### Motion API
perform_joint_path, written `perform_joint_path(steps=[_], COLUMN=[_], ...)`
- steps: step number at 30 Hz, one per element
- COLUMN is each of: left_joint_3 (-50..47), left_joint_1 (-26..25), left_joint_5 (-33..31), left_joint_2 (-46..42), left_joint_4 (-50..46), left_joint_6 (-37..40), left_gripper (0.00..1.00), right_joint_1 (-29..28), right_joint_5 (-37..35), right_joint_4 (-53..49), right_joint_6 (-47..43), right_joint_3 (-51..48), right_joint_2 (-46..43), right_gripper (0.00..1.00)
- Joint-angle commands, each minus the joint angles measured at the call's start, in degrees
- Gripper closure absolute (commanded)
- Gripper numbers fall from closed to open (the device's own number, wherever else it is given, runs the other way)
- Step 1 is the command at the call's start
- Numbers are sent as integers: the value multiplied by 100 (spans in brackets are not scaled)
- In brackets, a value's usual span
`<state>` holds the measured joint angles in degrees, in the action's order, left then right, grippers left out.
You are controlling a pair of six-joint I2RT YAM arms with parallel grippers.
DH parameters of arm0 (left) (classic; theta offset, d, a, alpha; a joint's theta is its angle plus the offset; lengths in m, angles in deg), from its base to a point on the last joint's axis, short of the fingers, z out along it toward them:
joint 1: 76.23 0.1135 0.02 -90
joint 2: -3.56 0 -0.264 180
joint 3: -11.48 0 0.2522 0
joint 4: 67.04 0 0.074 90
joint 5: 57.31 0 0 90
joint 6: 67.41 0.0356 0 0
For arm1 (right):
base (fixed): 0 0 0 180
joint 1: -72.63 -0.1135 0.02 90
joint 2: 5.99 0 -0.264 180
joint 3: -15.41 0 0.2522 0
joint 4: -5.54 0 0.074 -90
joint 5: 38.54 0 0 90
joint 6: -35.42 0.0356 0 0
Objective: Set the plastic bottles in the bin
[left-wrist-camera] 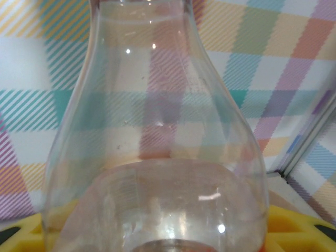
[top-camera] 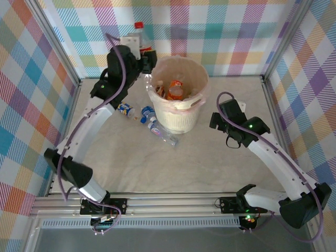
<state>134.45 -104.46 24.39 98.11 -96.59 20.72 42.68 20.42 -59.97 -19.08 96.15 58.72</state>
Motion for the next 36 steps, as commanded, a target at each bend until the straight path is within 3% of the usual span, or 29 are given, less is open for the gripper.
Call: perform_joint_path(steps=[1, 12, 22, 30, 36], left_joint_3=[832, 2918, 3116, 3114, 3120], left_joint_1=[-176, -403, -510, -595, -653], left_joint_5=[360, 775, 630, 566, 551], left_joint_2=[435, 2248, 2758, 2873, 2913], left_joint_4=[152, -870, -1436, -1850, -2020], left_joint_6=[727, 1684, 2336, 2795, 2997], left_gripper=[50, 49, 45, 32, 15], right_joint_1=[34, 64, 64, 69, 74], right_joint_5=[-100, -60, 47, 55, 81], right_joint_4=[268, 390, 636, 715, 672], right_joint_6=[184, 269, 177, 142, 84], right_joint_3=[-188, -572, -830, -873, -784], right_joint_2=[-299, -670, -1022, -1157, -1095], right_gripper=[0, 0, 0, 0, 0])
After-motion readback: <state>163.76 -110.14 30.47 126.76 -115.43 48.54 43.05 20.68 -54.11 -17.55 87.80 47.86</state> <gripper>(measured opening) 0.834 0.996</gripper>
